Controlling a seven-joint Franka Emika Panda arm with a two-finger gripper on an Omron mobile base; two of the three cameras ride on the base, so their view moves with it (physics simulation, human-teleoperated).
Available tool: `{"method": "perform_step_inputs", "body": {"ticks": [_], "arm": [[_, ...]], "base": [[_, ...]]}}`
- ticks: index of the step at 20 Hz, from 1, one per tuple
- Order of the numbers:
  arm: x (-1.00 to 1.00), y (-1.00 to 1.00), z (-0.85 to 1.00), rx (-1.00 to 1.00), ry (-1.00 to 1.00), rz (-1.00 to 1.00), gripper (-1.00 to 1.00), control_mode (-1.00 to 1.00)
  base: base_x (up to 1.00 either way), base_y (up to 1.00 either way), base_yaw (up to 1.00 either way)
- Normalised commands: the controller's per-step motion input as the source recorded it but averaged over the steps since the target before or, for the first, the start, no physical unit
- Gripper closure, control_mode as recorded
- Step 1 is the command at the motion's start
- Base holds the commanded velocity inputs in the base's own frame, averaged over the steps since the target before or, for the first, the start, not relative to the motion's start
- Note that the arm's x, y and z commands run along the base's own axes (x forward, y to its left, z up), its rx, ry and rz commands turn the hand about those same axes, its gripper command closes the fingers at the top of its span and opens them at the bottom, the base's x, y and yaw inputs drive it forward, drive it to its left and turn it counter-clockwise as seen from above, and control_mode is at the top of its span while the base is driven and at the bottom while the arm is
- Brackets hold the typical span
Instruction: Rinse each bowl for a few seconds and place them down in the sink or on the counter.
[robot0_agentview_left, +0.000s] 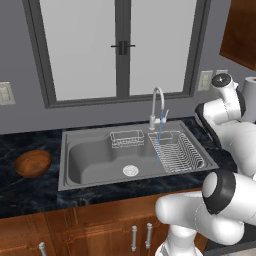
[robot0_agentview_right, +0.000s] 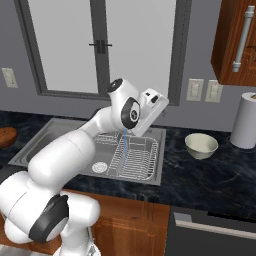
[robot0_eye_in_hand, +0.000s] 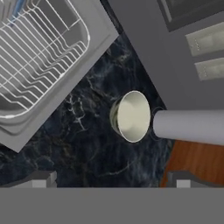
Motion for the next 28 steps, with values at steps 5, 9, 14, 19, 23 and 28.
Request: {"method": "perform_step_inputs", "body": {"ticks": [5,9,14,19,23,28], "arm": [[0.0,-0.05,-0.12,0.0,0.0,0.0,-1.0,-1.0],[0.0,-0.06,-0.15,0.0,0.0,0.0,-1.0,-1.0],[0.01,-0.1,-0.18,0.02,0.0,0.0,-1.0,-1.0],[0.05,-0.11,-0.15,0.03,0.03,0.0,-1.0,-1.0],[0.23,0.0,-0.09,0.0,0.0,0.0,-1.0,-1.0],[0.28,0.0,-0.11,0.0,0.0,0.0,-1.0,-1.0]], "base": [[0.0,0.0,0.0],[0.0,0.0,0.0],[0.0,0.0,0.0],[0.0,0.0,0.0],[0.0,0.0,0.0],[0.0,0.0,0.0]]}}
